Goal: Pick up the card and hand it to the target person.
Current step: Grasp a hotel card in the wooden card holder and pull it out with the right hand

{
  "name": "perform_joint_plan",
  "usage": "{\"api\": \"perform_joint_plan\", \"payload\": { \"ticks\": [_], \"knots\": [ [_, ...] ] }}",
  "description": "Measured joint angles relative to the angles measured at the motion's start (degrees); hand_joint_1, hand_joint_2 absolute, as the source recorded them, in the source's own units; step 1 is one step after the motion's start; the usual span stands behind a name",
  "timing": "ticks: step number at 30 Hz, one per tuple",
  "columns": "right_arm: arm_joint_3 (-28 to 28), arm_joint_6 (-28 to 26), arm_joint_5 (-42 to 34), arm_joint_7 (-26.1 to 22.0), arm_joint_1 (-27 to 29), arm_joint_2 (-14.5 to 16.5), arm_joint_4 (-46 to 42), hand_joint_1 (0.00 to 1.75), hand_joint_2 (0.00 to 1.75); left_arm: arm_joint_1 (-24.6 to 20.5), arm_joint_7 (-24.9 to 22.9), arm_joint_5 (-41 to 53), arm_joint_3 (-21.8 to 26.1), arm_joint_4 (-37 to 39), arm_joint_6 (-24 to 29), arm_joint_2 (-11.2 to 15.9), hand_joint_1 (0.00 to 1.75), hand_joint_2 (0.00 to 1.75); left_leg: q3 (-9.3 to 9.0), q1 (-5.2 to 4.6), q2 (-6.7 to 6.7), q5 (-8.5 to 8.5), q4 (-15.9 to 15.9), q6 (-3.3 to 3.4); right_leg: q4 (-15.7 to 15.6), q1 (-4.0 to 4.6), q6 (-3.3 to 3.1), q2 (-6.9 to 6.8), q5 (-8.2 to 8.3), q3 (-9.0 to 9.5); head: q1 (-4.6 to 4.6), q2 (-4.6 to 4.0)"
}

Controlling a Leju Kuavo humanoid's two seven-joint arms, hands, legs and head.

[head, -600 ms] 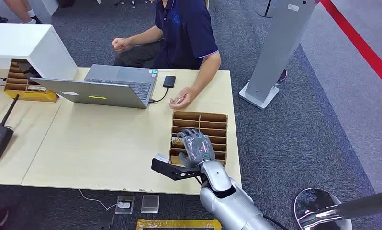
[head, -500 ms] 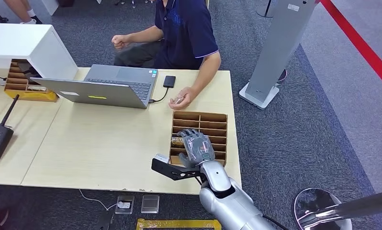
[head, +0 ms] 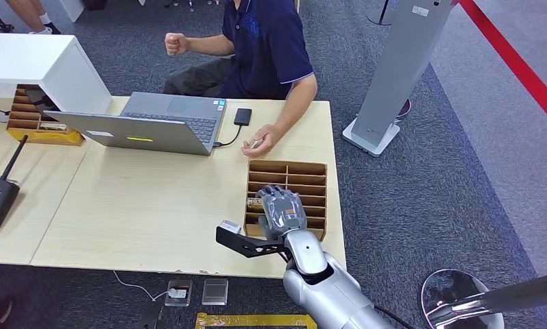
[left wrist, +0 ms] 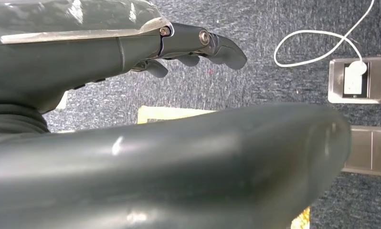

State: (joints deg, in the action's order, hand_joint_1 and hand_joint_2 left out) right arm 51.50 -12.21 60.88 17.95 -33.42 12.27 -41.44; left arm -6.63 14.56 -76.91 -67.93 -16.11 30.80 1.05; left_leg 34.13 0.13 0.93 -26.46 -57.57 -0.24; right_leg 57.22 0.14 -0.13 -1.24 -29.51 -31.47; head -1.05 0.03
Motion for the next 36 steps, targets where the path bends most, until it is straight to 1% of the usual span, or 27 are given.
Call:
{"api": "perform_joint_plan", "payload": {
  "ticks": [2, 3, 14, 20, 36],
  "knots": [
    [0.07, 0.2, 0.25, 0.41, -0.18, -0.02, 0.0, 1.22, 1.75, 0.0, 0.05, 0.08, 0.0, 0.0, -0.24, 0.0, 0.0, 0.0, 0.0, 0.0, 0.0, 0.0, 0.0, 0.0, 0.0, 0.0, 0.0, 0.0, 0.0, 0.0, 0.0, 0.0],
    [0.09, 0.29, 0.34, 0.57, -0.28, -0.03, 0.0, 1.28, 1.75, 0.0, 0.11, 0.13, 0.0, 0.0, -0.36, 0.0, 0.0, 0.0, 0.0, 0.0, 0.0, 0.0, 0.0, 0.0, 0.0, 0.0, 0.0, 0.0, 0.0, 0.0, 0.0, 0.0],
    [0.13, 0.09, 0.48, 1.22, -0.51, -0.3, -0.04, 1.51, 1.75, 0.01, 1.1, 0.31, -0.01, 0.0, -1.57, -0.03, 0.0, 0.0, -0.03, 0.0, 0.01, 0.0, 0.0, 0.0, 0.0, 0.0, 0.0, 0.0, 0.0, 0.01, 0.01, -0.01],
    [0.08, -0.04, 0.35, 1.89, -0.33, -0.9, -1.02, 1.53, 1.75, 0.03, 1.98, 0.62, -0.01, 0.0, -2.48, -0.2, 0.0, 0.0, -0.03, 0.0, 0.01, 0.02, 0.0, -0.01, 0.01, 0.0, 0.0, 0.0, 0.0, 0.01, 0.0, 0.0],
    [-1.16, 0.21, -0.75, 2.65, 1.41, -3.93, -8.62, 1.44, 1.75, 0.03, 2.16, 1.07, -0.02, 0.0, -3.09, -0.33, 0.0, 0.0, 0.01, 0.0, 0.0, 0.01, 0.0, -0.01, 0.0, 0.0, 0.0, 0.0, 0.0, -0.02, 0.01, 0.0]
  ]
}}
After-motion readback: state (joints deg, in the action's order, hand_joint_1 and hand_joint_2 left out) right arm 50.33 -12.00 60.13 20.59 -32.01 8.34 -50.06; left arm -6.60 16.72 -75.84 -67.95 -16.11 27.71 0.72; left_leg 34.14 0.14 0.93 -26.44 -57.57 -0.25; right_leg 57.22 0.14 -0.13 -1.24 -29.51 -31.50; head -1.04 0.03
